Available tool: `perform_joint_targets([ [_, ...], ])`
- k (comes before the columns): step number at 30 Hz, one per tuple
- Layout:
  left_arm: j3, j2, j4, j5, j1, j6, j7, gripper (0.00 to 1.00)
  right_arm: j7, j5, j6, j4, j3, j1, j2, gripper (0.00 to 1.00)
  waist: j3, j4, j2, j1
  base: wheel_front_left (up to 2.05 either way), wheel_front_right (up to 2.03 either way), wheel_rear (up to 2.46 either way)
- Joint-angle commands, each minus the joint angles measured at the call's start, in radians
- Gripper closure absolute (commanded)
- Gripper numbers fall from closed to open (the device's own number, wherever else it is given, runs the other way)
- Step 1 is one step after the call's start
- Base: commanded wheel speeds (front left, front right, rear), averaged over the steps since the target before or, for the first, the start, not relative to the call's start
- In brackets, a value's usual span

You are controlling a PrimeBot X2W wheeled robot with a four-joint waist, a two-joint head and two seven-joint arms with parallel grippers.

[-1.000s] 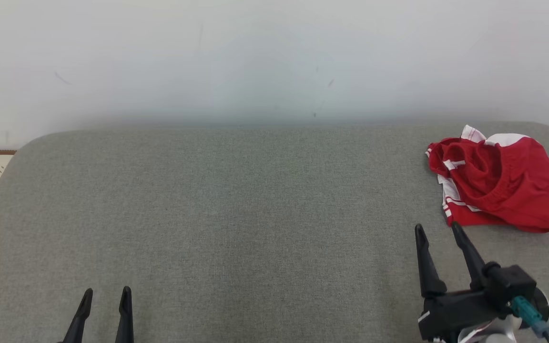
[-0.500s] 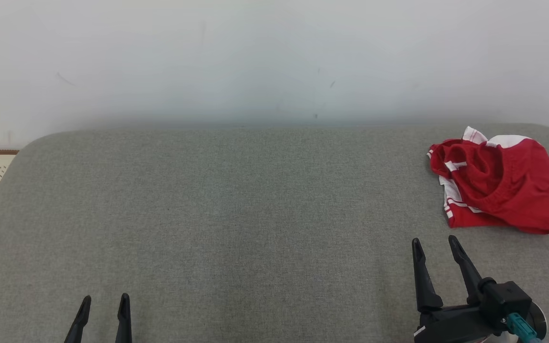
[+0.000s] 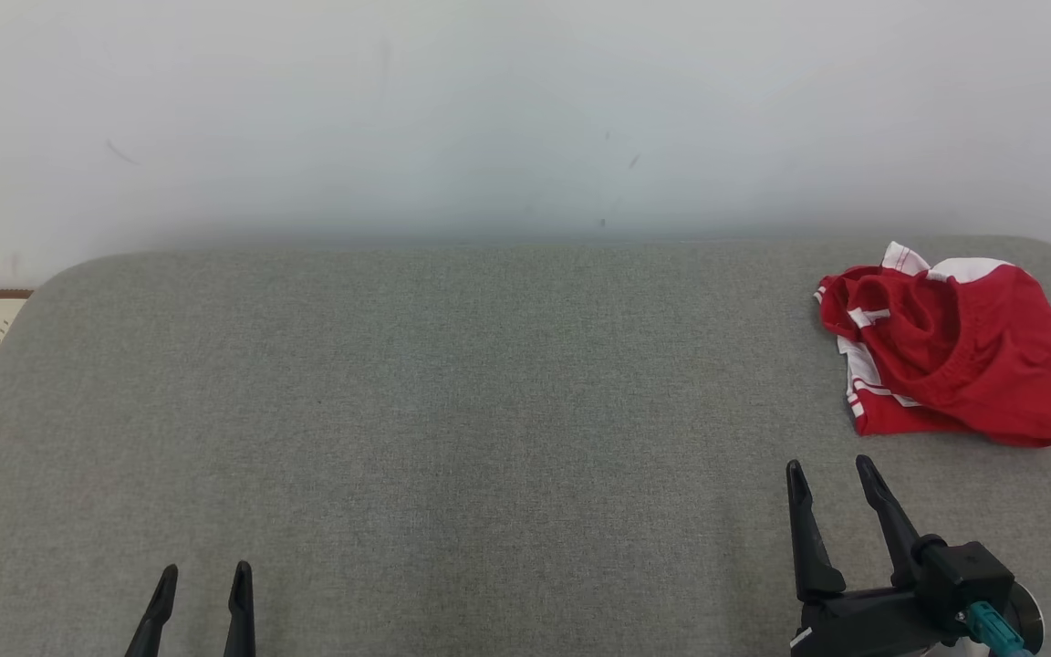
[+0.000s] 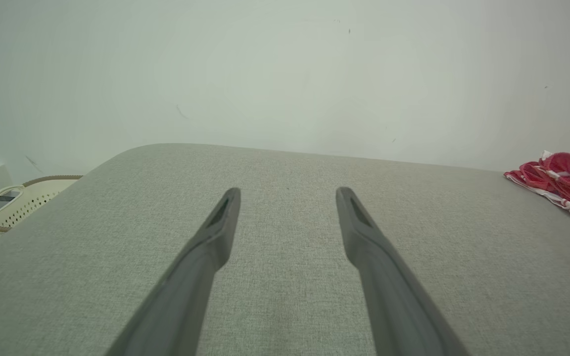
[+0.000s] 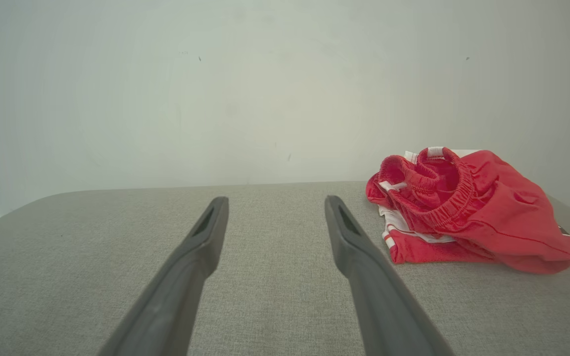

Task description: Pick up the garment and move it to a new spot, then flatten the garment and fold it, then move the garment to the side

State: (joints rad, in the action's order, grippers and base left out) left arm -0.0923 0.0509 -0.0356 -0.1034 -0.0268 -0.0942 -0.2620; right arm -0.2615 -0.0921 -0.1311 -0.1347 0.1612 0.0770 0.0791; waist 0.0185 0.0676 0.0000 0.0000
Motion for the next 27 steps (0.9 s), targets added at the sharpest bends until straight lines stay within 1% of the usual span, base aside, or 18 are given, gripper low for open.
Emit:
perform_joint_targets([
  [1,0.000,0.000,0.003,0.006,-0.017,0.001,-0.004,0.00,-0.004,0.004,0.001,-0.001,-0.001,-0.006,-0.002,0.00,0.000,-0.001,0.0000,0.0000,0.00,0.00,0.00],
  [6,0.002,0.000,0.004,0.003,-0.012,-0.002,-0.004,0.00,-0.004,0.003,0.001,-0.003,-0.001,-0.006,-0.003,0.00,0.000,-0.002,0.0000,0.0000,0.00,0.00,0.00],
  [7,0.004,0.000,0.002,0.000,-0.004,-0.001,0.000,1.00,0.000,0.000,0.000,-0.005,-0.001,0.000,-0.001,1.00,0.000,-0.002,0.0000,0.0000,0.00,0.00,0.00],
  [12,0.004,-0.007,-0.043,-0.012,-0.011,-0.001,0.010,1.00,0.008,-0.014,0.000,-0.044,0.000,-0.033,-0.001,1.00,0.000,-0.003,0.0000,0.0000,0.00,0.00,0.00],
  [15,-0.006,-0.006,-0.053,-0.096,-0.003,-0.003,0.034,1.00,0.025,-0.105,0.000,-0.046,-0.007,-0.030,0.002,1.00,-0.001,-0.005,0.0000,0.0000,0.00,0.00,0.00],
  [16,-0.006,-0.006,-0.053,-0.096,-0.003,-0.003,0.034,1.00,0.025,-0.105,0.000,-0.046,-0.007,-0.030,0.002,1.00,-0.001,-0.005,0.0000,0.0000,0.00,0.00,0.00],
  [18,-0.007,-0.006,-0.053,-0.158,-0.003,-0.005,0.046,1.00,0.039,-0.171,0.000,-0.050,-0.013,-0.025,0.004,1.00,-0.001,-0.006,0.0000,0.0000,0.00,0.00,0.00],
  [27,-0.008,-0.005,-0.052,-0.330,-0.005,-0.009,0.077,1.00,0.077,-0.350,0.000,-0.061,-0.029,-0.012,0.008,1.00,-0.003,-0.011,0.0000,0.0000,0.00,0.00,0.00],
])
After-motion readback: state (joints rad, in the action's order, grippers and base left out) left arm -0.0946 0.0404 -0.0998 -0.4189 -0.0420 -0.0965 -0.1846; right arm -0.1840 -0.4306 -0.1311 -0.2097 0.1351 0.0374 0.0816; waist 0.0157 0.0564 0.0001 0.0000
